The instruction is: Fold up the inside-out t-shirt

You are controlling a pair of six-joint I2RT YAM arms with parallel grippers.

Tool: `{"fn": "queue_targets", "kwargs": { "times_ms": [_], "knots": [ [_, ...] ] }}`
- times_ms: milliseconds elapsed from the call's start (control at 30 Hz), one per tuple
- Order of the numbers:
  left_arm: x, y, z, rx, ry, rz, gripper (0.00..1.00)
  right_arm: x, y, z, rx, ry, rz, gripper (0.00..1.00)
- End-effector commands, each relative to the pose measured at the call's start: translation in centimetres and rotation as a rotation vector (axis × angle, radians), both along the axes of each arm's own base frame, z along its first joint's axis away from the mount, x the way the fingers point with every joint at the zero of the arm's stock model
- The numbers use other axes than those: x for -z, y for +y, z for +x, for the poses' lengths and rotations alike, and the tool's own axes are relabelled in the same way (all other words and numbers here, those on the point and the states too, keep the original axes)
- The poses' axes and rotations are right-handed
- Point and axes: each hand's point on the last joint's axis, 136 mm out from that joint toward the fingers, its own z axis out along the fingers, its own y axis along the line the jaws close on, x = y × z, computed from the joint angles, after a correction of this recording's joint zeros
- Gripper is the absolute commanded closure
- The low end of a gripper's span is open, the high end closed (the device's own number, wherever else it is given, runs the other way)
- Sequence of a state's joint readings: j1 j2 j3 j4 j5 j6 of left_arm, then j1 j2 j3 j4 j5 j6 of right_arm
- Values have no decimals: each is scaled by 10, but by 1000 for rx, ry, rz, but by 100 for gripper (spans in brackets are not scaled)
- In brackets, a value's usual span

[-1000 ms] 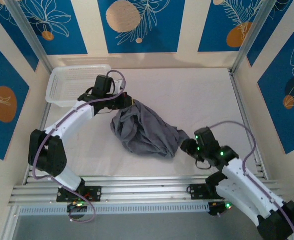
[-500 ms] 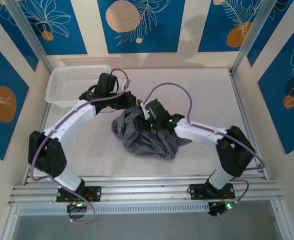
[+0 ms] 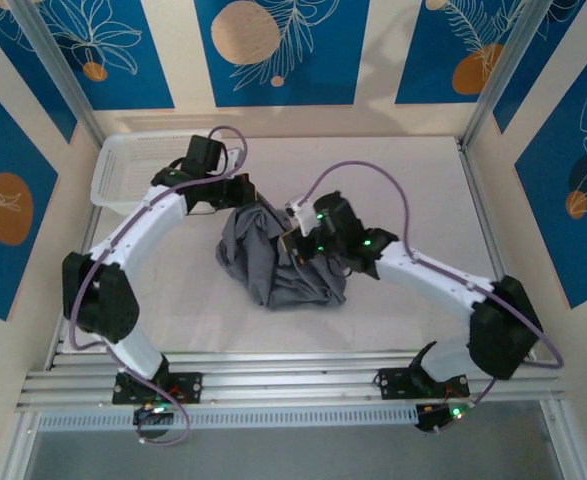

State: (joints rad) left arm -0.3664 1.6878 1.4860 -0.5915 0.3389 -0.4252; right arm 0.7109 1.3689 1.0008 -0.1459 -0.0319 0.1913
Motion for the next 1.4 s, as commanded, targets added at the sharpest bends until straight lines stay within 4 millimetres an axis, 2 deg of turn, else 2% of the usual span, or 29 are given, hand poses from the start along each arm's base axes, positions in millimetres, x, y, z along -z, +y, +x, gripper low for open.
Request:
{"fn": "queue_targets", "kwargs": {
  "times_ms": [0,67,100,133,167,233,267,333,400,467,567,667,733,767,867,933,967,1000,1033,1067,1100,1233,1300,1367],
  "knots": [
    [27,22,28,-65,-23,128,100,-16,0,-52,-183,237,189,100],
    [39,29,33,-91,-11,157,97,-29,-5,-50,-174,252,264,100],
    [39,28,32,-88,-11,151,90,-31,-7,-45,-153,252,279,100],
    [34,27,32,-82,-23,137,77,-30,-11,-39,-126,263,290,100],
    [24,27,30,-80,-44,130,63,-32,-14,-33,-108,275,311,100],
    [3,35,23,-91,-93,145,45,-36,-19,-24,-88,295,363,100],
    [-11,43,17,-103,-123,170,39,-36,-22,-18,-65,308,379,100],
    [-32,60,-2,-137,-170,208,33,-30,-27,-9,-25,334,376,100],
    [-45,69,-27,-153,-207,195,32,-22,-32,0,22,360,353,100],
    [-44,62,-60,-119,-207,155,35,-17,-32,5,37,379,342,100],
    [-18,31,-102,-2,-120,105,44,-14,-30,9,46,400,342,100],
    [15,-2,-126,93,-47,62,45,-16,-27,9,44,416,352,100],
    [41,-11,-125,85,4,62,43,-19,-25,8,37,418,359,100],
    [53,-15,-121,81,31,64,39,-20,-23,7,34,419,358,100],
    [85,-16,-100,47,51,140,24,-24,-20,2,22,423,353,100],
    [97,-19,-87,39,48,169,22,-27,-19,-1,19,428,357,100],
    [101,-22,-82,40,51,164,24,-28,-19,-1,24,433,363,100],
    [103,-24,-79,41,55,156,32,-27,-21,0,35,438,365,100],
    [100,-26,-76,42,60,138,58,-23,-26,2,61,446,361,100],
    [91,-27,-75,43,55,98,88,-16,-35,7,109,461,348,100],
    [78,-28,-74,41,41,45,100,-7,-45,13,166,474,334,100],
    [-27,-38,-81,88,-16,-427,100,71,-105,39,422,667,287,100],
    [-74,-42,-92,160,-34,-549,100,117,-128,44,527,765,208,97],
    [-101,-44,-103,219,-57,-582,100,131,-131,42,528,837,202,90]
  ]
}}
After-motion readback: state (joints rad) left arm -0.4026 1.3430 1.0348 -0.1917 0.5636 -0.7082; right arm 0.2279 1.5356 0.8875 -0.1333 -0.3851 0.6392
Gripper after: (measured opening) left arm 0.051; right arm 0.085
